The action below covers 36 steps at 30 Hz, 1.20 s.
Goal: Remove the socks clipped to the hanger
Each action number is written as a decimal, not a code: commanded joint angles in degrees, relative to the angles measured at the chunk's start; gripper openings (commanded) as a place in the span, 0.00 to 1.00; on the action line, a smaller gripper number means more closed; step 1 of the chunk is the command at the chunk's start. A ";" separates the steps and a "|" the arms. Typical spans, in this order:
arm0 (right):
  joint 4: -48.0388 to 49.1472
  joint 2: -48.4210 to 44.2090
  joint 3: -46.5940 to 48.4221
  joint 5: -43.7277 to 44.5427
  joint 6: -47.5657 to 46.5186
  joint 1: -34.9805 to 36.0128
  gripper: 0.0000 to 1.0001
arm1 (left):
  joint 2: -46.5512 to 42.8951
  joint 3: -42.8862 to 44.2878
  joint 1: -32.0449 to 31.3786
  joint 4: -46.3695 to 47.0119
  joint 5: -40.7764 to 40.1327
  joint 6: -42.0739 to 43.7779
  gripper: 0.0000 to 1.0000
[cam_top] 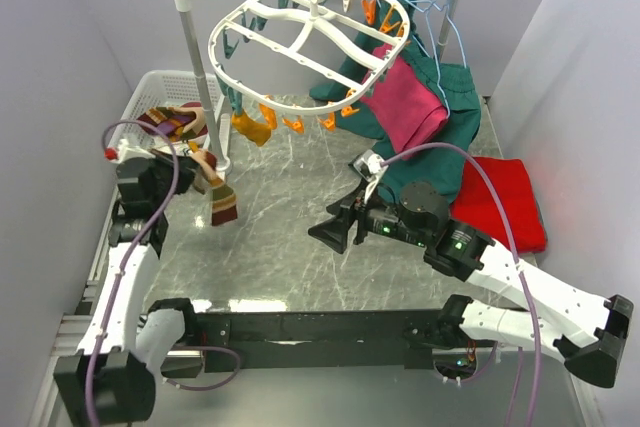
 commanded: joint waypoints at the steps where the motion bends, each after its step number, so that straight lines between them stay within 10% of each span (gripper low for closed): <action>1: 0.38 -3.66 -1.44 1.74 -1.09 -0.30 0.86 | 3.25 4.73 7.25 3.47 0.53 -4.93 0.01; 15: -1.29 -5.60 -1.36 1.73 -0.03 -0.21 0.87 | 52.19 57.60 13.95 -6.00 -3.95 10.33 0.04; 19: -1.82 -7.27 -1.79 2.53 0.14 -0.30 0.88 | 59.15 64.06 15.44 -9.95 -2.55 13.69 0.68; 20: -1.73 -7.71 -2.14 2.79 0.32 -0.21 0.90 | 60.46 65.29 15.71 -10.92 -1.16 13.43 0.70; 27: -1.56 -3.76 -0.40 1.39 0.06 -0.30 0.91 | 52.14 52.22 15.53 -5.48 -0.08 8.25 0.87; 36: 0.38 1.16 0.93 -1.59 0.06 -0.21 0.93 | 32.01 32.09 15.01 3.03 10.53 2.45 0.77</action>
